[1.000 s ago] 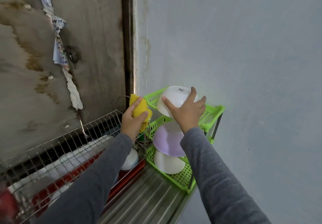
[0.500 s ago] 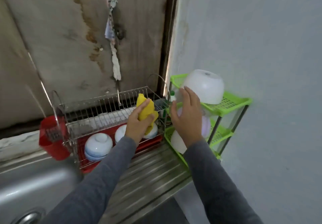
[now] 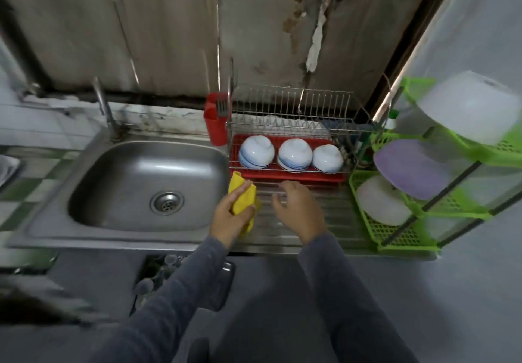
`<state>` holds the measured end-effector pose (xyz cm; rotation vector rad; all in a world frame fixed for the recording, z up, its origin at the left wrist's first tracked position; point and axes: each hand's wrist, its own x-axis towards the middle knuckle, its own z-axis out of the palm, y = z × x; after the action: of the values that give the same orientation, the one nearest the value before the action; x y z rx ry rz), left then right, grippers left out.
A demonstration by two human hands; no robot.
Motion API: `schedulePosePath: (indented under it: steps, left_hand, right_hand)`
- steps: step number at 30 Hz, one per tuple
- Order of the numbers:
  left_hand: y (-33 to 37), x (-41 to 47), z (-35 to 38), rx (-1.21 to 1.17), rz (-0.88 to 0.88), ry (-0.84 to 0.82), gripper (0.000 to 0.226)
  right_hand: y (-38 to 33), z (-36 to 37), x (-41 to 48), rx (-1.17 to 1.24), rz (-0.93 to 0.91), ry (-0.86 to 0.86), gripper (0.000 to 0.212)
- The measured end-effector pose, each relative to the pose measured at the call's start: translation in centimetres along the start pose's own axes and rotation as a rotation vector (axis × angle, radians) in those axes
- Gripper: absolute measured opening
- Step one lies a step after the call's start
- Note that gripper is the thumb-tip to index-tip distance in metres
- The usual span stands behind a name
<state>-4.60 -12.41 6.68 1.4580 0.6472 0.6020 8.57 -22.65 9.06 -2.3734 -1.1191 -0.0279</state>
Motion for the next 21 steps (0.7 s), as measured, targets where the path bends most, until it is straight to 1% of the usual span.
schedulePosePath:
  steps: [2, 6, 10, 13, 16, 21]
  left_hand:
    - [-0.9, -1.4, -2.5, -0.011, -0.034, 0.054, 0.055]
    - [-1.8, -3.9, -7.7, -0.017, -0.062, 0.228, 0.054]
    - [-2.6, -6.2, -13.8, -0.022, -0.083, 0.389, 0.055]
    - [-3.2, -8.0, -19.1, -0.011, -0.109, 0.51, 0.054]
    - [-3.8, -10.0, -25.2, -0.013, -0.135, 0.609, 0.054]
    - [-4.1, -12.9, -36.1, 0.017, -0.171, 0.696, 0.053]
  right_hand:
    - [-1.8, 1.6, 0.0, -0.048, -0.047, -0.119, 0.034]
    - [-6.2, 5.3, 0.1, -0.077, -0.107, -0.358, 0.03]
    - [-12.0, 9.5, -0.2, -0.115, -0.168, -0.53, 0.032]
    - [-17.1, 13.0, -0.7, -0.103, -0.24, -0.609, 0.029]
    - [-22.8, 16.6, -1.7, -0.059, -0.301, -0.649, 0.026]
    - [-33.1, 22.1, -3.6, -0.017, -0.387, -0.691, 0.032]
